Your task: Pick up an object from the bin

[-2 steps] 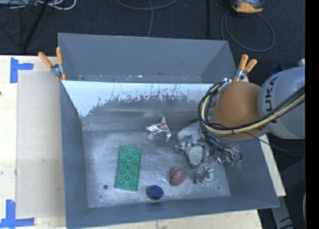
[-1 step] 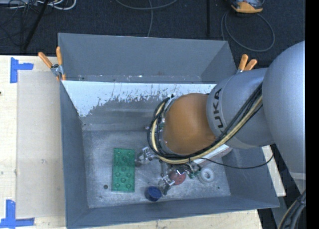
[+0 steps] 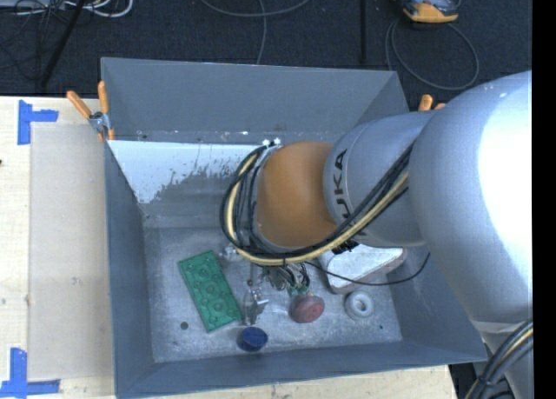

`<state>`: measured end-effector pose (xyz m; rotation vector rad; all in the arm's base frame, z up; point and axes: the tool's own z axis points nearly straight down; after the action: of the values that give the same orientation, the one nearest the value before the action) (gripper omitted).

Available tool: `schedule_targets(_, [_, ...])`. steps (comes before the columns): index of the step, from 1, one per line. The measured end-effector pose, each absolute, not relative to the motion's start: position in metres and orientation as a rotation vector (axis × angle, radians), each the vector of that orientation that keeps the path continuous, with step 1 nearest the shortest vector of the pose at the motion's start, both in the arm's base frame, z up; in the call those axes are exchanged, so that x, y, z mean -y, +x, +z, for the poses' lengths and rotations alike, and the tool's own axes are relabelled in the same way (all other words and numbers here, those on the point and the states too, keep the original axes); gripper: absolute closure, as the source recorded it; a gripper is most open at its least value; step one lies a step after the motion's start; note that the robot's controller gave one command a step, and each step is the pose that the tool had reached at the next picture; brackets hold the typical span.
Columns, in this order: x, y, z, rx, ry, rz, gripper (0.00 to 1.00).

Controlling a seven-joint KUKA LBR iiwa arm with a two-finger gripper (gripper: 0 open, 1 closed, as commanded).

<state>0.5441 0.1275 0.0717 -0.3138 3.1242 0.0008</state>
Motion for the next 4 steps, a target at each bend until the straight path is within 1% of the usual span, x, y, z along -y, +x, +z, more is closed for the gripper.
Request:
schedule_targets(1, [-0.185,0.543,0.073,-3.126,-0.283,0.005,0.0])
schedule_targets(2, [-0.242,0.532,0.072,-3.116,-0.402,0.002,0.0])
schedule_targets(3, [-0.24,0.533,0.073,-3.118,-0.401,-0.001,1.0])
schedule_targets(4, [-0.178,0.469,0.074,-3.019,-0.874,-0.001,1.0])
